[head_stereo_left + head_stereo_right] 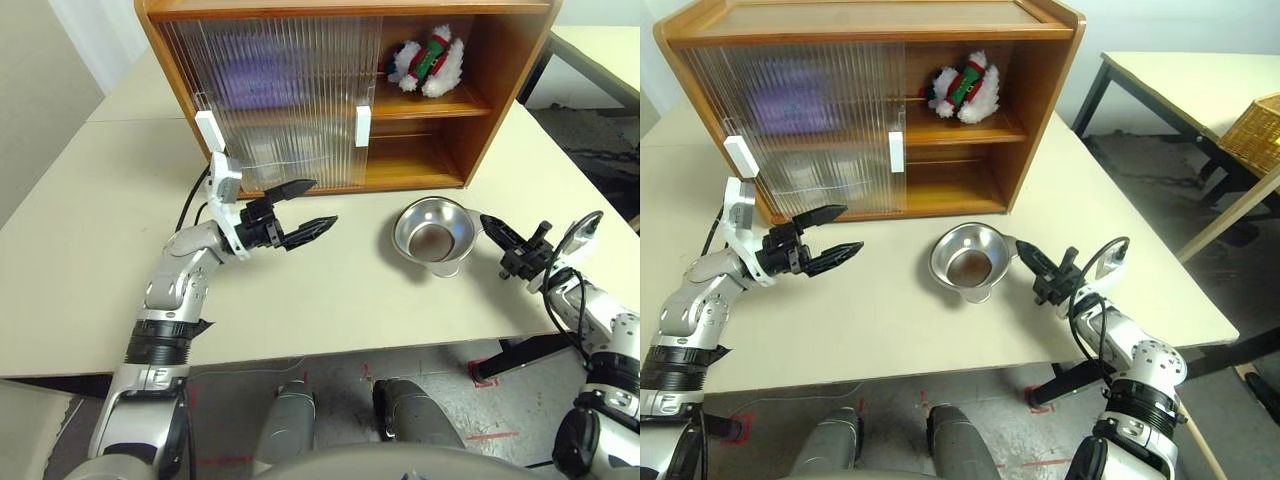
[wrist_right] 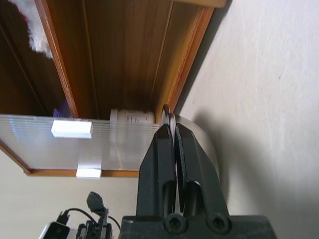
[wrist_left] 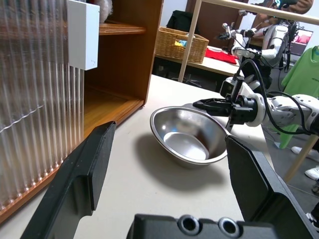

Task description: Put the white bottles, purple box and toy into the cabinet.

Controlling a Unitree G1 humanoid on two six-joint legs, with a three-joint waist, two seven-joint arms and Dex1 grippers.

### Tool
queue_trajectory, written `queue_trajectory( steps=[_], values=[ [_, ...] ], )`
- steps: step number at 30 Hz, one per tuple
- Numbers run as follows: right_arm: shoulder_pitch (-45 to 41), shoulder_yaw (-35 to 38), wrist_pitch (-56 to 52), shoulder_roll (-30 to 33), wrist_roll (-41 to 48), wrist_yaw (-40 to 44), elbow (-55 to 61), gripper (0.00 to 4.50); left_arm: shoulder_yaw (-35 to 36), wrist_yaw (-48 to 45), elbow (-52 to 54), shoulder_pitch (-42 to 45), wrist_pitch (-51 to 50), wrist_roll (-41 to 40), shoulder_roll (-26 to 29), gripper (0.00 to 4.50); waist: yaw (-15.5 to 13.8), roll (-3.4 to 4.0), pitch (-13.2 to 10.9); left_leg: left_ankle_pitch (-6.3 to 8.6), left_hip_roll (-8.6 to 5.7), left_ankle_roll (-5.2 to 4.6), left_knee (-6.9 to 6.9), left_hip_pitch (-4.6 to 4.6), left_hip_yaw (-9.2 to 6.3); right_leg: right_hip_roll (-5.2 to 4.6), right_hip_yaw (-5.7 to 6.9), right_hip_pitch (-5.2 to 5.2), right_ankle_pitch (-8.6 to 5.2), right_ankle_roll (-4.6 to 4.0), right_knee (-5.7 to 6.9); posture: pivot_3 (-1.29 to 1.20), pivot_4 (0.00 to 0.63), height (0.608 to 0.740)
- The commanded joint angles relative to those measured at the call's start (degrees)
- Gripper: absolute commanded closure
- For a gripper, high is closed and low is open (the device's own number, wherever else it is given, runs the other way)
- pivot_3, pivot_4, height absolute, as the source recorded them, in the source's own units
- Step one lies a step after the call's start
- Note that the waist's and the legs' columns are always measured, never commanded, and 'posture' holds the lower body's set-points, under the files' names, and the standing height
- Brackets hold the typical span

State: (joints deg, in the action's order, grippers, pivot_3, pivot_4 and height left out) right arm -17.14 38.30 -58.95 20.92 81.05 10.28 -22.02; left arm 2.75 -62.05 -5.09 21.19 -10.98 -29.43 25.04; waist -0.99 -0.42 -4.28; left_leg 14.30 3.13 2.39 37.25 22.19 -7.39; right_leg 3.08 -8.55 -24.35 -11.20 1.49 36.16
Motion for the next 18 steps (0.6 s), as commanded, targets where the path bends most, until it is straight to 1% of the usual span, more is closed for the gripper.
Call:
queue_trajectory(
  steps=[1, 9, 18],
  values=[
    [-1.4, 1.7, -0.1, -0.8, 2.6, -1.9, 0.2, 4.45, -0.7, -0.5, -0.5, -0.2, 0.3, 0.5, -0.1, 0.0, 0.0, 0.0, 0.0, 0.0, 0.0, 0.0, 0.0, 0.01, 0.0, 0.0, 0.0, -0.02, 0.0, 0.0, 0.0, 0.02, 0.087, 0.74],
    [-6.0, 3.3, 2.1, -5.2, 9.5, -7.4, 1.9, 4.45, -0.5, -0.2, 0.3, -0.5, -0.1, 0.5, 0.1, 0.0, 0.1, 0.01, 0.0, 0.02, 0.0, -0.04, 0.0, 0.0, 0.01, 0.05, 0.02, -0.05, 0.0, 0.0, 0.01, 0.02, 0.09, 0.74],
    [-10.5, 2.7, 7.0, -8.5, 10.7, -9.3, 0.5, 4.45, -0.3, 0.1, 0.7, -0.9, -0.1, 0.4, 0.3, 0.0, 0.1, 0.02, 0.0, 0.02, 0.0, -0.05, -0.01, 0.04, -0.03, 0.05, 0.02, -0.1, 0.01, -0.02, 0.01, 0.03, 0.091, 0.74]
  ],
)
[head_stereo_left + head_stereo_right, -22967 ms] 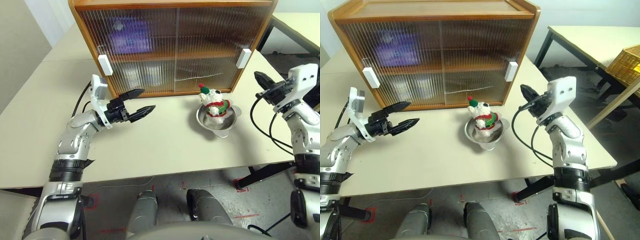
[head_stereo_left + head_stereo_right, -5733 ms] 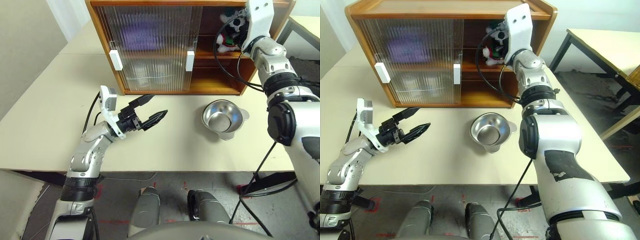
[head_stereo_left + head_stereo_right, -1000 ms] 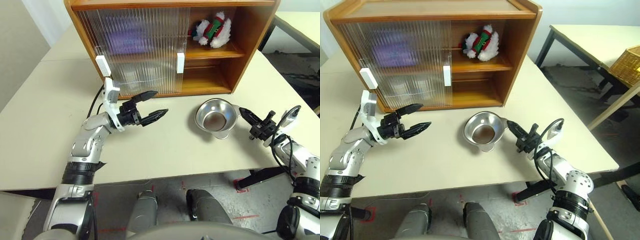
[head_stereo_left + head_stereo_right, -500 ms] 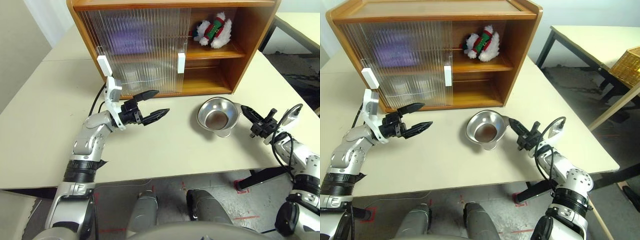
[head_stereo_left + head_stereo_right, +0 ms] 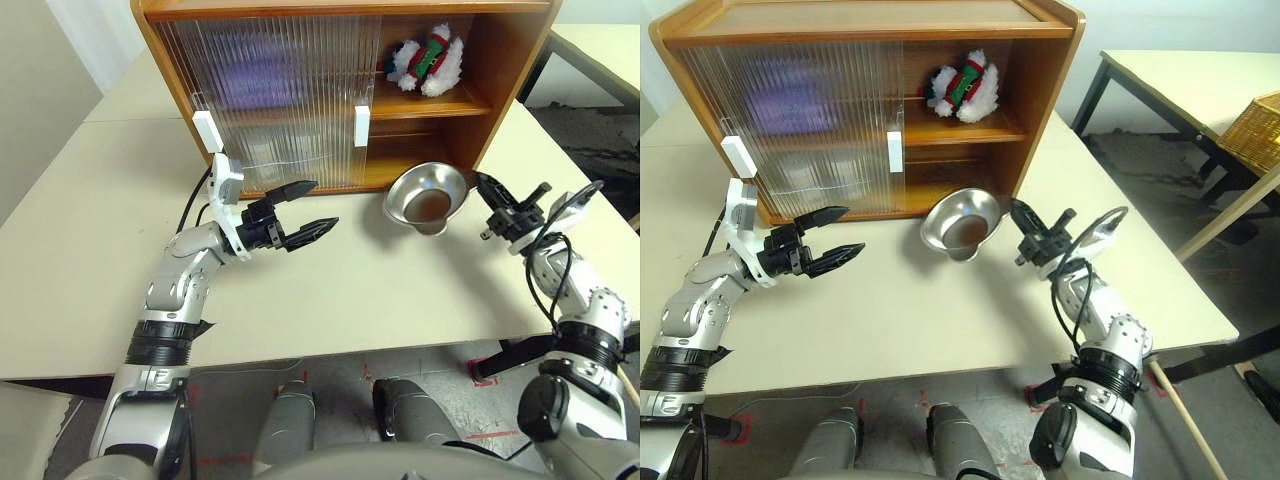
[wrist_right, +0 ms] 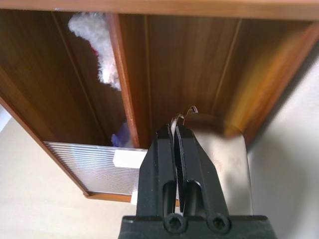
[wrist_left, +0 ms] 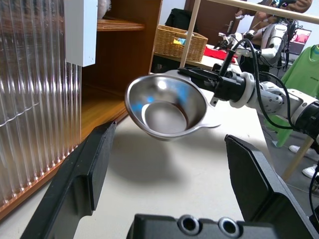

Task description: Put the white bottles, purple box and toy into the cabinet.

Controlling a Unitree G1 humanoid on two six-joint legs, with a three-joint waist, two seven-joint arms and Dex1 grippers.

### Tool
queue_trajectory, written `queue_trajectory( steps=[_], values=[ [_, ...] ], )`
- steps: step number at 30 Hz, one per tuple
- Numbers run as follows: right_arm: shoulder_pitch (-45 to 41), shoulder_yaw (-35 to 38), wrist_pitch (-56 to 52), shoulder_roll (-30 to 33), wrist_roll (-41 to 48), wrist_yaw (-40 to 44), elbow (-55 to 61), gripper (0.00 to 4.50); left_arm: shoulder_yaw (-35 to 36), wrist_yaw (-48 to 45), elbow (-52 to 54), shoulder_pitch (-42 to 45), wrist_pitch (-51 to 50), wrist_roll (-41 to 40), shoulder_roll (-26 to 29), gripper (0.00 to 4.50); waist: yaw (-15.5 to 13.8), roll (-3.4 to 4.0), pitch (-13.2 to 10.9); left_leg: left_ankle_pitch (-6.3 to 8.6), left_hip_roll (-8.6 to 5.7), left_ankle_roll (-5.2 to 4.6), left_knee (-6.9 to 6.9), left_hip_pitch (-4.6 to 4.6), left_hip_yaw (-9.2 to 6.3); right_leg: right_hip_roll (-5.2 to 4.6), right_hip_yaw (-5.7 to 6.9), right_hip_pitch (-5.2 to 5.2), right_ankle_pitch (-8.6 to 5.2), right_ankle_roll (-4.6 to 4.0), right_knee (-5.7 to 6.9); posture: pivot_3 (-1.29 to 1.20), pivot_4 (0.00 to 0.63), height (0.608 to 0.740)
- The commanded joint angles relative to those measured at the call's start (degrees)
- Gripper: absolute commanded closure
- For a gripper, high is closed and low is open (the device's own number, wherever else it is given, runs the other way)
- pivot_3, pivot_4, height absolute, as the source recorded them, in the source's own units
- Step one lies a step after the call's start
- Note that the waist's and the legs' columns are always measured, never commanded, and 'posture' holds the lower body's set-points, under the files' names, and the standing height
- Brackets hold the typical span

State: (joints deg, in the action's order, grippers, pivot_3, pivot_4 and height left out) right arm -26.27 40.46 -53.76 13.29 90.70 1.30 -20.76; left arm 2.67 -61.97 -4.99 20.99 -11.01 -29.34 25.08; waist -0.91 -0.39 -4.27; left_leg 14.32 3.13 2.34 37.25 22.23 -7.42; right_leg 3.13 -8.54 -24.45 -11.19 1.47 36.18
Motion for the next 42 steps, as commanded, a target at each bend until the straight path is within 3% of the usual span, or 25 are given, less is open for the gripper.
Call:
queue_trajectory(
  steps=[1, 18, 42],
  values=[
    [-2.2, 0.6, 2.8, -1.3, 0.9, -0.1, -1.5, 4.45, -0.2, 0.1, 0.7, -0.8, -0.1, 0.3, 0.3, 0.0, 0.0, 0.0, 0.0, 0.0, 0.0, 0.0, 0.0, 0.0, 0.0, 0.0, -0.01, -0.01, 0.01, -0.01, 0.0, 0.03, 0.091, 0.74],
    [-14.5, 3.2, 17.9, -5.6, -4.5, 7.4, -18.2, 4.45, 0.4, 0.3, 1.8, -1.4, -0.6, 0.0, 1.5, 0.0, 0.0, 0.04, 0.0, 0.0, 0.11, -0.01, -0.06, 0.14, -0.09, -0.02, -0.03, -0.27, 0.3, -0.52, 0.02, 0.06, 0.1, 0.74],
    [-27.3, 9.4, 31.3, -5.3, -16.5, 21.5, -43.9, 4.45, 3.3, 3.5, 8.7, -4.9, -4.5, -2.1, 5.8, 0.0, -2.1, 0.07, 0.0, 0.0, 0.16, 0.0, -0.41, 0.17, -0.09, -0.02, -0.09, -0.53, 0.44, -1.13, 0.03, 0.15, 0.11, 0.74]
  ],
)
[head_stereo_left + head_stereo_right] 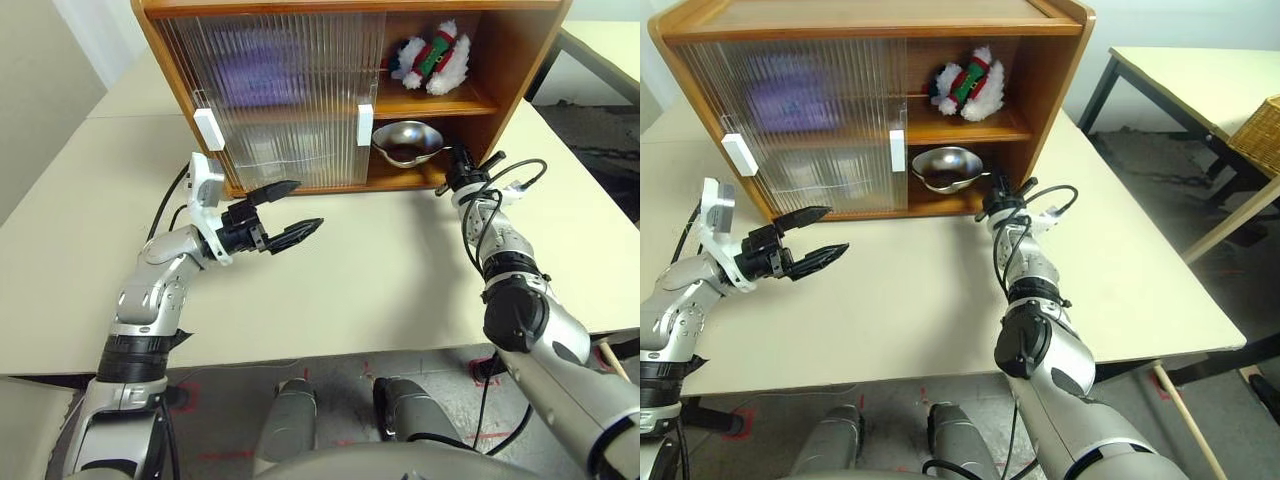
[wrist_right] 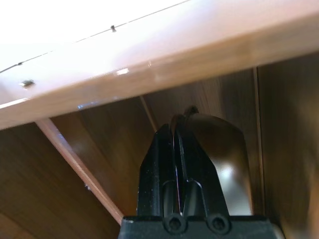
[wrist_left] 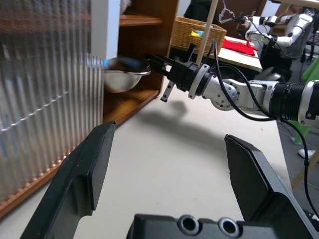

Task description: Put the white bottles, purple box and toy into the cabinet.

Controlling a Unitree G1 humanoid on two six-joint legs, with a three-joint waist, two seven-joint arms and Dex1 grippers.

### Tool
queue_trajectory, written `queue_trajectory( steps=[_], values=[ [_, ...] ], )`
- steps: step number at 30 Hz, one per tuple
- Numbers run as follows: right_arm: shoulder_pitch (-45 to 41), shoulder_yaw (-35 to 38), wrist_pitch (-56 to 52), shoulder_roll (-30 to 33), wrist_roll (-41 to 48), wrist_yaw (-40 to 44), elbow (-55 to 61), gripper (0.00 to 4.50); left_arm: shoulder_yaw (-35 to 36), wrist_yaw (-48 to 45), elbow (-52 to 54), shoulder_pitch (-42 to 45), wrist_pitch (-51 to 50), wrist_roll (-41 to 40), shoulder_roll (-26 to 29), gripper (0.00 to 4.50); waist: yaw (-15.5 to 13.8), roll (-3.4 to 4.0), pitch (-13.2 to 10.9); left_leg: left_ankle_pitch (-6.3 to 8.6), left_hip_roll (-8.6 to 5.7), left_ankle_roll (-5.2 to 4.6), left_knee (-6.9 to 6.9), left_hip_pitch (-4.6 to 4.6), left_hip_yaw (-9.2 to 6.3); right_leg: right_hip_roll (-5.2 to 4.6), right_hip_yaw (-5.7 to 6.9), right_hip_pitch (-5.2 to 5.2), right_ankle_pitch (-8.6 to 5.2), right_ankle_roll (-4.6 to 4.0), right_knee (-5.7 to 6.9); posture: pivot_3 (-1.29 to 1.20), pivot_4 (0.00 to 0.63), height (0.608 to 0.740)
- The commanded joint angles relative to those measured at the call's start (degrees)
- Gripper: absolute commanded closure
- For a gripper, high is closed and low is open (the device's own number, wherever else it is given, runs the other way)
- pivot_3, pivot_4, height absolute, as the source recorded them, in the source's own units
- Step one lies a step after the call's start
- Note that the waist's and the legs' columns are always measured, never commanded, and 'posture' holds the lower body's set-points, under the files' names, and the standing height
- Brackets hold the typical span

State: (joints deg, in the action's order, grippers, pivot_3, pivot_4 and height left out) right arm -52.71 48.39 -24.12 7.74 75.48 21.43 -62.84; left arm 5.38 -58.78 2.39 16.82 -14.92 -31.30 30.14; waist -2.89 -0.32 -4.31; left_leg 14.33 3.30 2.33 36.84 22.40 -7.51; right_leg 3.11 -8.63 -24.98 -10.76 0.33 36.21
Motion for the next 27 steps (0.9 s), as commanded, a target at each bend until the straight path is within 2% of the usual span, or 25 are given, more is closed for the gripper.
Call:
queue_trajectory(
  steps=[1, 10, 27],
  values=[
    [-1.0, 1.8, 2.2, 0.2, -1.5, 1.8, -2.4, 4.45, 0.6, 0.4, 1.5, -0.8, -0.7, -0.2, 0.8, 0.0, -0.3, 0.0, 0.0, 0.0, 0.0, 0.0, 0.0, 0.0, 0.0, 0.0, 0.0, 0.0, 0.0, -0.02, 0.0, 0.15, 0.11, 0.74],
    [-2.0, 2.0, 9.6, 1.2, -6.9, 4.8, -7.1, 4.45, 1.0, 0.7, 2.0, -0.8, -1.1, -0.6, 1.6, 0.0, -1.2, 0.0, 0.0, 0.01, 0.01, 0.01, 0.0, 0.0, 0.0, 0.0, 0.0, -0.01, 0.03, -0.13, 0.01, 0.17, 0.106, 0.74],
    [-3.3, 2.0, 10.5, 0.8, -11.9, 8.4, -7.3, 4.45, 0.4, 0.4, 0.9, 0.4, -0.8, -0.4, 1.5, 0.0, -1.6, -0.01, 0.0, 0.0, 0.03, 0.01, 0.02, -0.05, 0.07, 0.01, 0.01, -0.03, 0.1, -0.22, 0.05, 0.15, 0.099, 0.74]
  ],
)
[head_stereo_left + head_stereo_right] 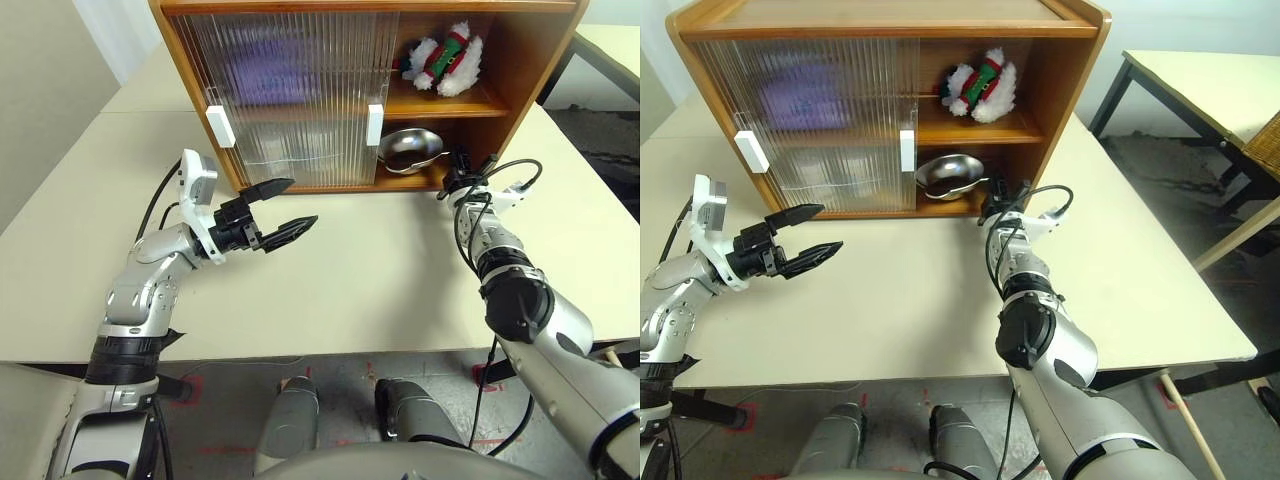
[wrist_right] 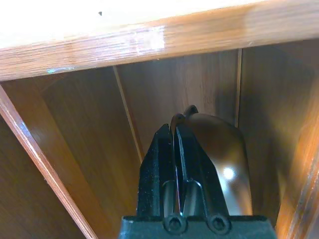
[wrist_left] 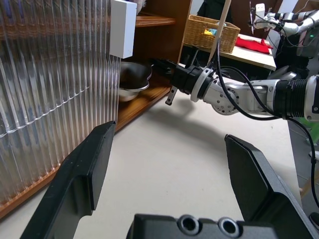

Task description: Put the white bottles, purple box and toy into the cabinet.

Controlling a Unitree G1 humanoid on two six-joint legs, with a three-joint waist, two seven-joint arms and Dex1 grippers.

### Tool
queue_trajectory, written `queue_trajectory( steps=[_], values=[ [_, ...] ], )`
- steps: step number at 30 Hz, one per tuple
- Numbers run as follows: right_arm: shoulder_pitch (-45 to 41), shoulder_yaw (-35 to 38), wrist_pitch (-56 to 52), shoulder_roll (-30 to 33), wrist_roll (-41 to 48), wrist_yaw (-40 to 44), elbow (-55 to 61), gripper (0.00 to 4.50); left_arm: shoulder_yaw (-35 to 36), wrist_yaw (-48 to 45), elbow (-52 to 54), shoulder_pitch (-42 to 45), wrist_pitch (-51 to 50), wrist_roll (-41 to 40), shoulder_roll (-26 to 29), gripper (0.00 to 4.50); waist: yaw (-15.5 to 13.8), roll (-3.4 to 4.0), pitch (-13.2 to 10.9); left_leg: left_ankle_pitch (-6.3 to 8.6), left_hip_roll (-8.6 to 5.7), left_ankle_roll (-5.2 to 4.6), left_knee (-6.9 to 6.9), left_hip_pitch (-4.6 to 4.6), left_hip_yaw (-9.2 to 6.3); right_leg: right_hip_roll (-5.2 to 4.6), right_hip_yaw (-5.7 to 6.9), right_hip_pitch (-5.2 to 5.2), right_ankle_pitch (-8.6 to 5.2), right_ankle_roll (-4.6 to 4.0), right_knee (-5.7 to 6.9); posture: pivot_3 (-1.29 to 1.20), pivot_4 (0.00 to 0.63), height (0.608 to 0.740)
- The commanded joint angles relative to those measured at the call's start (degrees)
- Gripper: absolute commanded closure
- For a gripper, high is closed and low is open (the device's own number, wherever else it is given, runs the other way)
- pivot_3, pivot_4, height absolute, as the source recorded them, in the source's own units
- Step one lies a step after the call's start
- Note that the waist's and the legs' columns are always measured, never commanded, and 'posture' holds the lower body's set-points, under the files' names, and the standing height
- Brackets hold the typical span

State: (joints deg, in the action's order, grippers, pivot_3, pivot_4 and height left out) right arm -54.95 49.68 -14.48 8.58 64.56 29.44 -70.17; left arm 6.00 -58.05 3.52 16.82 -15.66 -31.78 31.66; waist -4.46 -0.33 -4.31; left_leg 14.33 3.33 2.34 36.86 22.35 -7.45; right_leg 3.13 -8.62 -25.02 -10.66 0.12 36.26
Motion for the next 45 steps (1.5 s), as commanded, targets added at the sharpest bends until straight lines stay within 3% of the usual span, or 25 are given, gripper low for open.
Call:
queue_trajectory(
  steps=[1, 2, 5, 15, 22, 31, 37, 41, 45],
  values=[
    [-1.1, 0.6, 1.1, -0.1, -1.3, 0.3, 0.0, 4.45, -0.2, -0.4, -0.3, 0.4, 0.0, 0.1, 0.0, 0.0, 0.0, 0.0, 0.0, 0.0, 0.0, 0.0, 0.0, 0.0, 0.0, 0.0, 0.0, 0.0, 0.01, -0.01, 0.0, 0.15, 0.099, 0.74],
    [-1.2, 0.4, 1.4, -0.1, -1.7, 0.0, 0.0, 4.45, -0.2, -0.4, -0.4, 0.4, 0.0, 0.1, 0.0, 0.0, 0.0, 0.0, 0.0, 0.0, 0.0, 0.0, 0.0, -0.01, 0.01, 0.0, 0.0, 0.0, 0.01, -0.01, 0.0, 0.15, 0.1, 0.74],
    [-1.4, 0.4, 3.2, -0.1, -2.8, -0.2, -0.1, 3.78, -0.3, -0.5, -0.3, 0.3, 0.1, 0.1, -0.1, 0.0, 0.0, 0.0, 0.0, 0.0, 0.01, 0.0, 0.0, -0.04, 0.01, 0.0, 0.0, 0.0, 0.02, -0.02, 0.01, 0.15, 0.1, 0.74],
    [-2.0, 0.5, 4.8, -0.9, -4.7, -0.5, 0.4, 0.04, -0.4, -0.7, -1.0, 0.8, 0.3, 0.4, -0.4, 0.0, 0.1, 0.0, 0.0, -0.01, 0.02, -0.01, 0.0, -0.14, 0.04, 0.0, 0.01, 0.01, 0.07, -0.05, 0.05, 0.14, 0.098, 0.74],
    [0.0, -1.1, 10.3, -3.5, -8.2, -4.8, 4.9, 0.04, -0.9, -0.7, -1.2, 1.2, 0.4, 0.6, -1.3, 0.0, 0.3, 0.0, 0.0, -0.01, 0.03, -0.02, 0.02, -0.17, 0.04, 0.0, 0.02, 0.01, 0.11, -0.07, 0.05, 0.12, 0.095, 0.74],
    [11.3, -7.0, 13.4, -10.6, -14.6, -18.1, 23.8, 0.04, -1.6, -1.1, -2.0, 1.4, 1.0, 0.8, -2.6, 0.0, 0.9, -0.01, 0.0, -0.01, 0.08, -0.02, 0.02, -0.3, 0.0, 0.01, 0.08, 0.14, 0.14, -0.07, 0.03, 0.09, 0.098, 0.74],
    [27.5, -22.8, 4.5, -14.3, -22.3, -18.3, 48.9, 0.04, -2.1, -1.6, -2.7, 1.8, 1.2, 1.0, -3.1, 0.0, 1.6, -0.01, 0.0, -0.01, 0.05, -0.01, 0.02, -0.49, -0.08, -0.02, 0.08, 0.32, 0.14, -0.04, 0.04, 0.07, 0.102, 0.74],
    [37.2, -35.0, -0.8, -11.1, -29.0, -13.7, 60.4, 0.04, -2.4, -1.8, -3.1, 2.1, 1.3, 1.0, -3.4, 0.0, 2.7, -0.01, 0.0, 0.0, 0.06, -0.01, 0.01, -0.5, -0.06, 0.04, 0.13, 0.28, 0.06, 0.16, 0.03, 0.07, 0.104, 0.74],
    [42.7, -46.2, 1.7, -4.1, -40.3, -8.1, 65.0, 0.04, -2.5, -1.9, -3.2, 2.2, 1.5, 1.0, -3.5, 0.0, 3.1, -0.01, 0.0, 0.0, 0.0, 0.01, 0.06, -0.49, -0.06, 0.02, 0.11, 0.33, -0.07, 0.6, -0.01, 0.07, 0.104, 0.74]
  ],
)
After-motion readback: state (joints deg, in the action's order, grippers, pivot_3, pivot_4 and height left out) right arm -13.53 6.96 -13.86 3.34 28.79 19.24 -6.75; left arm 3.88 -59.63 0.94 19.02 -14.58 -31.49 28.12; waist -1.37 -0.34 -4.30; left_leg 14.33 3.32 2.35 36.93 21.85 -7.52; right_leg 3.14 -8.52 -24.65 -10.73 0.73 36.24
